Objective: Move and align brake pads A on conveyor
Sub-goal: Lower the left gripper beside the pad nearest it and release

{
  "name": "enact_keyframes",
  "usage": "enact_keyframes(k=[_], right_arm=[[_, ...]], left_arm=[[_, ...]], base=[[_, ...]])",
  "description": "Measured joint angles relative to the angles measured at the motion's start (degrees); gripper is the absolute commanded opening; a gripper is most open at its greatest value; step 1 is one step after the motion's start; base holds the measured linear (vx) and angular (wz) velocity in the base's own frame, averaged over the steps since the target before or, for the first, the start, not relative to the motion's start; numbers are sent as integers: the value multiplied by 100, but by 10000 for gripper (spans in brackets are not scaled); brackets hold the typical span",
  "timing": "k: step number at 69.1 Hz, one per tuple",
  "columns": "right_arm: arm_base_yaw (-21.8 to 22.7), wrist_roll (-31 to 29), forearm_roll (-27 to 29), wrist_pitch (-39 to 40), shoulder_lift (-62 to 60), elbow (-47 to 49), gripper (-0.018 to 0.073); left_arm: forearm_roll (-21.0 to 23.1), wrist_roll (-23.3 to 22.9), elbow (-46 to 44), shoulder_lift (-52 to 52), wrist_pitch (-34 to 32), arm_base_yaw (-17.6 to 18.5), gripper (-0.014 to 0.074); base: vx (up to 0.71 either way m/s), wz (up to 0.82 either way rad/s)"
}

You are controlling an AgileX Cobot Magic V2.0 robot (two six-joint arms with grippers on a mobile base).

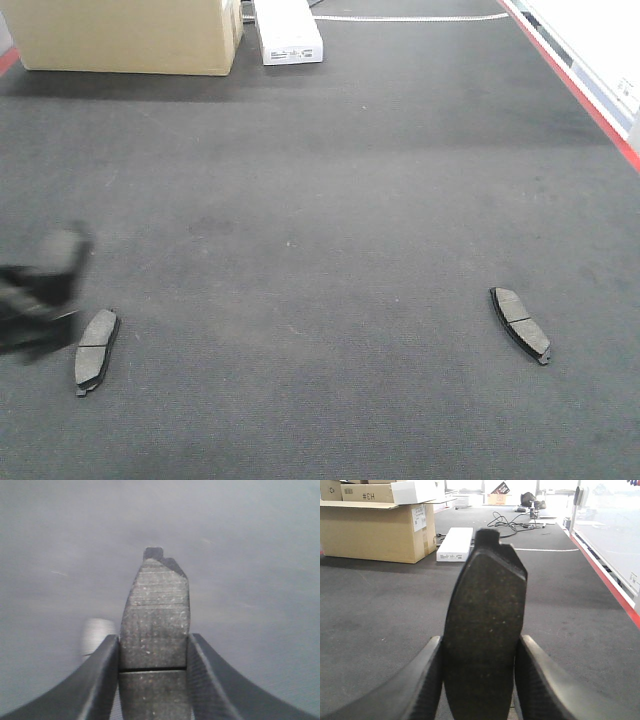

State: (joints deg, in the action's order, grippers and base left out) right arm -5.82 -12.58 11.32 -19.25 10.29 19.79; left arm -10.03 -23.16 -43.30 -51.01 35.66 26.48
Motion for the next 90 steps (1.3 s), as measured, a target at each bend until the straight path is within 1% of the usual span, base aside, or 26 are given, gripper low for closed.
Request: enact_keyframes(k=[4,9,17,23,32,45,54,61,67,74,76,84,90], right_arm=[[0,0,0,0,0,0,-2],[0,0,0,0,0,0,-2],[0,0,0,0,0,0,-2],[0,0,0,0,0,0,-2],[0,0,0,0,0,0,-2],[0,0,0,0,0,0,-2],[0,0,0,0,0,0,-2],[0,0,0,0,0,0,-2],[0,0,0,0,0,0,-2],[0,0,0,0,0,0,-2],[0,0,0,0,0,0,-2],[0,0,0,0,0,0,-2],[0,0,0,0,0,0,-2]], left_arm=[[408,0,0,-373,-307,0,-6],[771,0,0,-800,-649,0,-6],[1003,0,0,-1534,-1336,0,-6],[1003,0,-11,-2095,-1708,0,-6],[1003,0,-47,-2803,-1881,0,0],[1003,-3,-105,-3651,-1940,0,28],[1003,-3,-461,-4192,-1796,0,69],[966,-3,-831,-4642,-1520,0,124],[965,-3,-1129,-5049,-1176,0,188],[965,-3,-1461,-5273,-885,0,290],[970,-3,-1526,-5324,-832,0,330],[1003,-3,-1690,-5414,-741,45,449],[1003,-3,-1793,-5444,-622,71,518]], base=[[0,0],[0,0],[0,0],[0,0],[0,0],[0,0],[0,0],[0,0],[0,0],[0,0],[0,0],[0,0],[0,0]])
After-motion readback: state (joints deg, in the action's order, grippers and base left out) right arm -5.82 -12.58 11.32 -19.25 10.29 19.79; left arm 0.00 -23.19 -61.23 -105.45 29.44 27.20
